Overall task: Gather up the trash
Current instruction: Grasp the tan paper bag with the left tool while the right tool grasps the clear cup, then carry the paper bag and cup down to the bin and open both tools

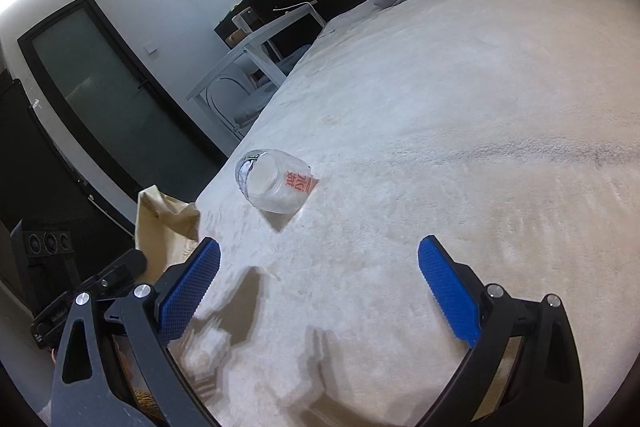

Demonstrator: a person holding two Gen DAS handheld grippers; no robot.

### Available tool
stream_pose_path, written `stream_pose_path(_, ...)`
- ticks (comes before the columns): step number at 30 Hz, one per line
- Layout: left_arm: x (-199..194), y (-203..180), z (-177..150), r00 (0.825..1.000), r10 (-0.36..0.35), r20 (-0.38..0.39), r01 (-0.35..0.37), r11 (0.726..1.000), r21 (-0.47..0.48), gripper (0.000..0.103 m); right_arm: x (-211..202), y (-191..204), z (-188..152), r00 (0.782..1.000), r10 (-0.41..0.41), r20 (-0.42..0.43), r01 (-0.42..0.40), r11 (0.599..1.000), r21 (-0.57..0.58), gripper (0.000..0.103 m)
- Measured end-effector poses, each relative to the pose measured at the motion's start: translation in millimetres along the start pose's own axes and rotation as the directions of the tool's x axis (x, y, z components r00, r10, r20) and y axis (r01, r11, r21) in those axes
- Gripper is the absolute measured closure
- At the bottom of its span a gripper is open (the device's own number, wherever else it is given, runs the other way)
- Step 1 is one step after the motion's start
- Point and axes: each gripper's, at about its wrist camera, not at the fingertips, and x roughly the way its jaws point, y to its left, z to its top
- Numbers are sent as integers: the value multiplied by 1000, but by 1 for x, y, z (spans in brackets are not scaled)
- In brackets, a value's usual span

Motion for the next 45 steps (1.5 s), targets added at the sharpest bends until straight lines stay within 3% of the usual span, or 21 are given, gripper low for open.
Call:
stream_pose_path(4,-13,19,4,1000,12,23,-11,999,-43,55,27,9,4,1000,-11,-21,10,999,-43,5)
stream_pose_path(9,-26,38,16,995,80,65,-76,996,-51,55,63,17,15,1000,-5,-24,4,998,-65,5)
stream_pose_path(12,-38,54,21,989,103,106,-93,991,-92,55,87,20,20,999,10,-40,-12,998,-59,5)
stream_pose_path(17,-41,81,22,986,134,103,-116,980,-163,55,123,20,24,993,58,-98,-64,996,-57,5)
stream_pose_path(26,-40,88,25,987,88,135,-62,981,-184,55,159,21,46,986,63,-153,-73,995,-61,5)
stream_pose_path(38,-26,88,32,992,22,120,4,977,-211,55,197,53,59,961,105,-256,-151,974,-171,5)
stream_pose_path(39,-25,86,33,993,20,120,4,980,-201,55,199,55,58,961,101,-257,-149,973,-175,6)
stream_pose_path(42,-23,82,35,994,19,109,1,983,-185,55,197,56,53,965,72,-253,-121,976,-183,29)
stream_pose_path(45,-26,83,38,993,19,113,3,982,-188,55,185,55,48,967,72,-245,-114,980,-165,29)
